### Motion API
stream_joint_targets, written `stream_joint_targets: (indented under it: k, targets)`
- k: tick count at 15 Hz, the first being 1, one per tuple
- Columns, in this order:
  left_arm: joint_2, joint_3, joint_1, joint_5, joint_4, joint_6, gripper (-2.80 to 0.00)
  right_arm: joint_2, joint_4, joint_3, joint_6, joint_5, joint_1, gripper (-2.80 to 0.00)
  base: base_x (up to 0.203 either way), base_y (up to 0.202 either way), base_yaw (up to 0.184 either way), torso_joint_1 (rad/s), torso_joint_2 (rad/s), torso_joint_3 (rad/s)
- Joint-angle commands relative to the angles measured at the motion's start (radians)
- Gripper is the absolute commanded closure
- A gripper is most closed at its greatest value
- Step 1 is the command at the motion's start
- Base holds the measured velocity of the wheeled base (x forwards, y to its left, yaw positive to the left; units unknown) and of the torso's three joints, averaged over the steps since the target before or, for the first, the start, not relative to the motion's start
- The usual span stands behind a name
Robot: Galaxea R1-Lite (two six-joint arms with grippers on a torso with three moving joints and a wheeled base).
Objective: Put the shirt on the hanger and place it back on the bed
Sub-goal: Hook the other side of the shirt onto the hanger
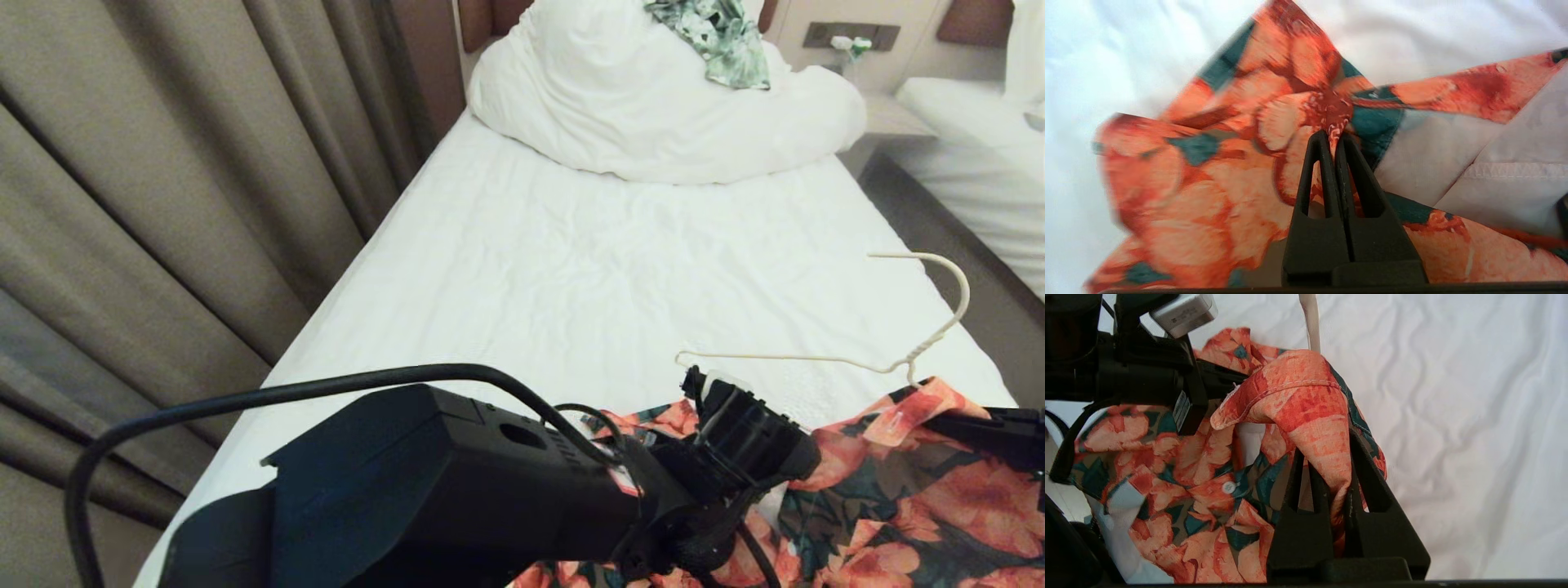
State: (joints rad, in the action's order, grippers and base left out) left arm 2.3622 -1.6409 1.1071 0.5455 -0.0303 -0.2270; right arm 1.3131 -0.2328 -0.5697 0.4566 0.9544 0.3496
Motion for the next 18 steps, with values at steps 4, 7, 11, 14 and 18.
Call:
stream_joint_targets:
  k: [4, 7, 11, 14, 18]
  targets:
    - [-0.115, 0.058, -0.06, 0.006, 0.003, -0.001, 0.0, -0.039, -0.003, -0.016, -0.05, 0.08, -0.001, 0.0, 0.0, 0.0, 0.0, 0.0, 0.0, 0.0]
    - [-0.176, 0.137, -0.125, 0.025, -0.003, -0.004, 0.0, -0.034, -0.002, -0.016, -0.05, 0.098, -0.006, 0.0, 0.0, 0.0, 0.0, 0.0, 0.0, 0.0]
    - [-0.272, 0.217, -0.165, 0.039, -0.011, -0.005, 0.0, 0.009, -0.002, -0.016, -0.052, 0.126, -0.036, 0.0, 0.0, 0.0, 0.0, 0.0, 0.0, 0.0]
    - [-0.362, 0.252, -0.165, 0.03, -0.011, -0.005, 0.0, 0.02, -0.002, -0.026, -0.054, 0.144, -0.089, 0.0, 0.0, 0.0, 0.0, 0.0, 0.0, 0.0]
    - [-0.472, 0.317, -0.152, 0.005, -0.011, -0.005, 0.0, -0.034, -0.004, -0.064, -0.148, 0.155, -0.153, 0.0, 0.0, 0.0, 0.0, 0.0, 0.0, 0.0]
